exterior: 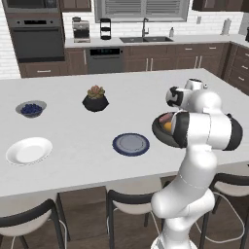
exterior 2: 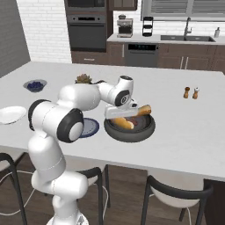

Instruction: Place one bun and one sausage from the bowl on each plate.

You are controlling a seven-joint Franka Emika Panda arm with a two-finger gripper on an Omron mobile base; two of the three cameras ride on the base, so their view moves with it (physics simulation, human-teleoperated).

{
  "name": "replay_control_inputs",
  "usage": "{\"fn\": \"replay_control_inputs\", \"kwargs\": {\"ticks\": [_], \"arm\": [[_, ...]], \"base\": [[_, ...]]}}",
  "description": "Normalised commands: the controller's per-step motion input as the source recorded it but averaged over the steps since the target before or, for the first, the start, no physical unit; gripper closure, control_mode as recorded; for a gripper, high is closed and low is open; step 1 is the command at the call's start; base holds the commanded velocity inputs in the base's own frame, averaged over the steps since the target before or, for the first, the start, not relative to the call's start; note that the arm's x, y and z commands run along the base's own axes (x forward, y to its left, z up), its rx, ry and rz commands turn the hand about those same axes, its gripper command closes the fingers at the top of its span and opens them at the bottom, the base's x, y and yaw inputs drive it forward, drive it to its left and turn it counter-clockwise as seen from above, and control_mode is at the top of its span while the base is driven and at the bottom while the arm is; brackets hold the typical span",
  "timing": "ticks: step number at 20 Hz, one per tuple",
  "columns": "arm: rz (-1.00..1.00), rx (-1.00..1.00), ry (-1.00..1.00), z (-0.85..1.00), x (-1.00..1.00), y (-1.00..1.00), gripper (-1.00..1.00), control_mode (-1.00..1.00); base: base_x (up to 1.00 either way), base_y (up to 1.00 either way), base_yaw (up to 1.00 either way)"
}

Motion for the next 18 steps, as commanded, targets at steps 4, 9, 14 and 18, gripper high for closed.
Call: {"fn": "replay_control_inputs", "kwargs": {"ticks": [4, 9, 14, 18], "arm": [[0.0, 0.0, 0.0, -0.1, 0.18, -0.11, -1.0, -1.0], [0.0, 0.0, -0.09, -0.09, 0.08, -0.02, -1.0, -1.0], [0.0, -0.03, -0.26, -0.1, 0.0, 0.0, -1.0, -1.0], [0.0, -0.02, -0.18, -0.3, 0.0, 0.0, -1.0, -1.0]], "base": [[0.0, 0.0, 0.0], [0.0, 0.0, 0.0], [0.0, 0.0, 0.0], [0.0, 0.0, 0.0]]}}
